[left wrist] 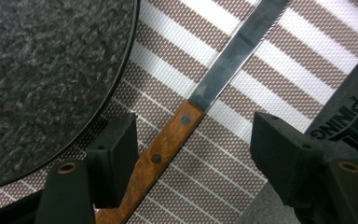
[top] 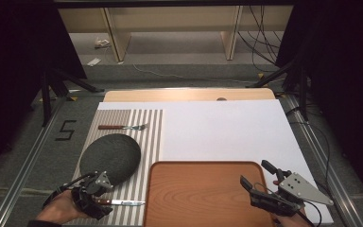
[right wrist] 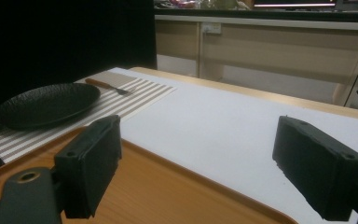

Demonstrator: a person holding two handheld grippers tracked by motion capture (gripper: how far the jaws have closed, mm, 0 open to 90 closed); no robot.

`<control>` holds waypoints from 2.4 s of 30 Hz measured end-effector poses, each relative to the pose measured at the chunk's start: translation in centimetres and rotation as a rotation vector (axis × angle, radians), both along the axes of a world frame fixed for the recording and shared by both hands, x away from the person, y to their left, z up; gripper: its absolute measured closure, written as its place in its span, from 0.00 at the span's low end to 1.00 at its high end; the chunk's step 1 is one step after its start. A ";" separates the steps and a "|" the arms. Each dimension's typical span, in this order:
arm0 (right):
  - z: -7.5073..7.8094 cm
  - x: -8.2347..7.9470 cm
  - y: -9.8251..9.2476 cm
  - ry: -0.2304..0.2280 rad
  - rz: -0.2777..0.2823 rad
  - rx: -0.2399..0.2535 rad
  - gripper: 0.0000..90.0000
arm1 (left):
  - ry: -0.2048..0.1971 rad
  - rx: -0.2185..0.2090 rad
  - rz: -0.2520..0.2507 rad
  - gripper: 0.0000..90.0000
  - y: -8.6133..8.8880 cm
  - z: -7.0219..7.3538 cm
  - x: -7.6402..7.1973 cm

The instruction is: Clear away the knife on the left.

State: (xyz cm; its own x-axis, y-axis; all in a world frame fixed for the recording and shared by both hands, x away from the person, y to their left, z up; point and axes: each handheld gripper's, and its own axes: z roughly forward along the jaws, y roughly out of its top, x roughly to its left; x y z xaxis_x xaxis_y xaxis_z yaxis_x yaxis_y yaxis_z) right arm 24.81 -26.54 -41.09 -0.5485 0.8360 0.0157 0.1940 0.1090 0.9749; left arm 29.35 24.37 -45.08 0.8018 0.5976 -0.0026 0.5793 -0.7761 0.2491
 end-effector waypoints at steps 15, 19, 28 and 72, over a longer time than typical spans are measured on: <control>-0.1 0.0 0.1 -0.001 0.008 -0.003 0.18 | 0.029 0.070 0.031 0.53 -0.2 -0.9 0.8; -0.1 0.0 0.2 0.000 0.012 -0.003 0.18 | 0.042 0.078 0.035 0.57 -0.2 -1.0 1.0; -0.1 0.0 0.2 0.002 0.015 -0.004 0.18 | 0.073 0.095 -0.004 0.72 -0.7 -0.9 1.1; -0.1 0.1 0.3 0.006 0.015 -0.004 0.19 | -0.035 -0.196 0.152 0.85 -1.0 2.1 1.5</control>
State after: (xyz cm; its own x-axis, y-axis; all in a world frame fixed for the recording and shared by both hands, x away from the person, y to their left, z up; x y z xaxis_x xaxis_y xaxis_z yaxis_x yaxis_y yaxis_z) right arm 24.91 -26.28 -41.20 -0.5608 0.8278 0.0155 0.1980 0.1159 0.9733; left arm 30.90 23.40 -42.94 0.7041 0.7024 -0.1044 0.6744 -0.6154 0.4079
